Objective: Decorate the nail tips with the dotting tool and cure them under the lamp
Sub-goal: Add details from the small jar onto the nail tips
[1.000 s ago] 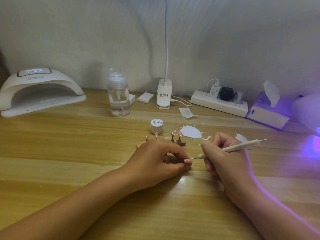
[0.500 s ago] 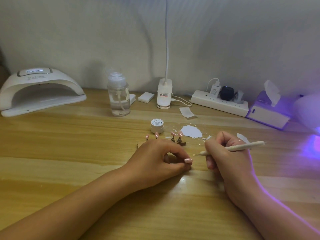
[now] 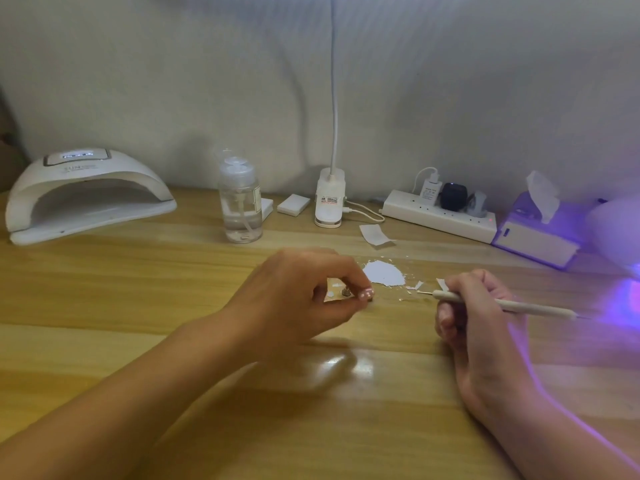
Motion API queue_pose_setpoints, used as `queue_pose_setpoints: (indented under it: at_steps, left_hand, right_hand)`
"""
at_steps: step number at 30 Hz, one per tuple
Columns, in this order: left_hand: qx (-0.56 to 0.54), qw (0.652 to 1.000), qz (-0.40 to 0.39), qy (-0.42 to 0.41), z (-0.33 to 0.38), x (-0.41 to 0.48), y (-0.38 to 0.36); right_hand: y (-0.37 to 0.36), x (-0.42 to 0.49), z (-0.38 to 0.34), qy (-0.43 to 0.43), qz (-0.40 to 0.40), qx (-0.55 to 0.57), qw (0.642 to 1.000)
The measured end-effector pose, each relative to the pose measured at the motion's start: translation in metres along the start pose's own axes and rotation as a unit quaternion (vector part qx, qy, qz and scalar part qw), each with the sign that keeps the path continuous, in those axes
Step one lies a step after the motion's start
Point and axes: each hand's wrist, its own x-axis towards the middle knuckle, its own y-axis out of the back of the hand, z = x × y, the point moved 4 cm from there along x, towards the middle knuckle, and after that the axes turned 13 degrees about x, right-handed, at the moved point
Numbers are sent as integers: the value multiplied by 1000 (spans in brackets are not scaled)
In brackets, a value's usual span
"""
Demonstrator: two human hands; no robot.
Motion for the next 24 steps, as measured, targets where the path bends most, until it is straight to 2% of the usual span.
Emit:
queue_pose_setpoints:
  at_steps: [12, 24]
  left_hand:
    - [-31, 994, -34, 97, -46, 1, 4]
    - [-62, 983, -32, 169, -38, 1, -17]
  right_hand:
    - [-3, -2, 2, 1, -38, -36, 999]
    - [-4, -3, 3, 4, -41, -53, 998]
